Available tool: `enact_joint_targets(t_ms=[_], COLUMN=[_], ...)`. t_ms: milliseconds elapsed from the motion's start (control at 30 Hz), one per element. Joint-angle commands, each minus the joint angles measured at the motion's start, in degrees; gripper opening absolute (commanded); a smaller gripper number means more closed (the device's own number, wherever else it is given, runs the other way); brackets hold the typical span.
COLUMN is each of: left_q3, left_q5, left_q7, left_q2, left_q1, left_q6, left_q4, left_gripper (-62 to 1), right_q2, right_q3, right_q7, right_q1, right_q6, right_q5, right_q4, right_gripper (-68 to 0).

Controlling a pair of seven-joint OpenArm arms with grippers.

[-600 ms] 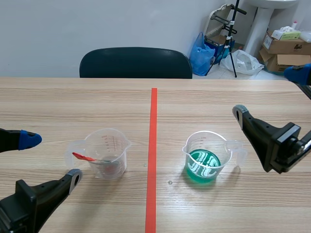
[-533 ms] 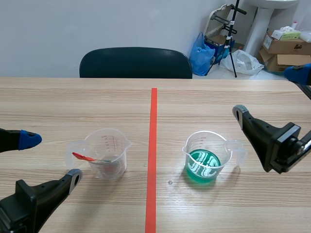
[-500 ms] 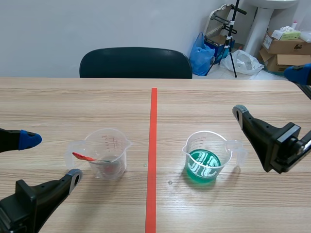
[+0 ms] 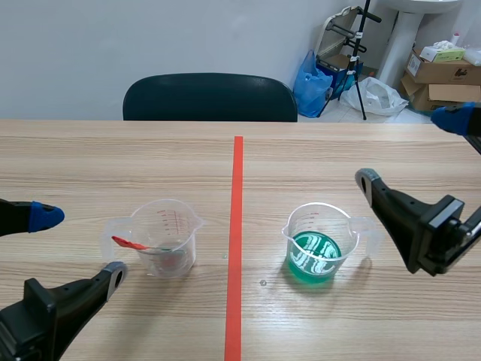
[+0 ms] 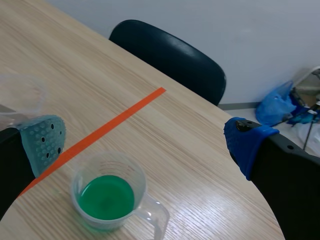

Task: Do the redox reaction experiment

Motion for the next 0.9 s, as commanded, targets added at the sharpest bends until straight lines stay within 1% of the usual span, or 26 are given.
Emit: enact_joint_targets(t_ms=[0,267,333,367,500,633,767,833,867], left_q3=[0.15,0.15,0.15,0.15,0.15,0.15,0.15,0.13,0.11], left_q5=[-0.35,-0.35,-0.35,-0.35,-0.35,-0.35,-0.35,-0.22,0.39], left_q7=[-0.98,-0.98,-0.98,-0.98,-1.01,-1.01,-0.98,-0.98,-1.05], left_q2=[0.11,0.11,0.11,0.11,0.13,0.11,-0.02,-0.2,-0.26], left_q1=[0.42,0.42,0.42,0.42,0.42,0.42,0.46,0.66,1.03], left_q6=[-0.04,-0.04,-0.04,-0.04,-0.04,-0.04,-0.02,0.31,0.7], left_q4=[0.92,0.92,0.92,0.92,0.92,0.92,0.92,0.92,0.92], left_gripper=[1.4,1.4,1.4,1.4,1.4,1.4,1.4,1.4,1.4], right_q2=[0.76,0.79,0.79,0.79,0.79,0.79,0.81,0.81,0.79], right_q3=[0.17,-0.07,-0.7,-1.16,-3.5,-5.99,-9.31,-11.08,-11.93], right_q7=[0.59,0.59,-0.02,-1.2,-3.39,-3.45,-3.45,-3.48,-3.5], right_q1=[0.07,0.09,0.79,1.09,3.26,5.09,7.17,8.35,8.9], right_q6=[0.04,0.28,1.14,1.6,1.73,1.73,1.77,2.34,2.84], right_q5=[0.87,0.81,0.59,0.59,0.59,0.52,-1.7,-2.91,-3.19], right_q4=[0.94,0.94,0.94,0.94,0.94,0.94,0.85,0.76,0.76], right_gripper=[0.4,0.4,0.4,0.4,0.4,0.4,0.4,0.4,0.4])
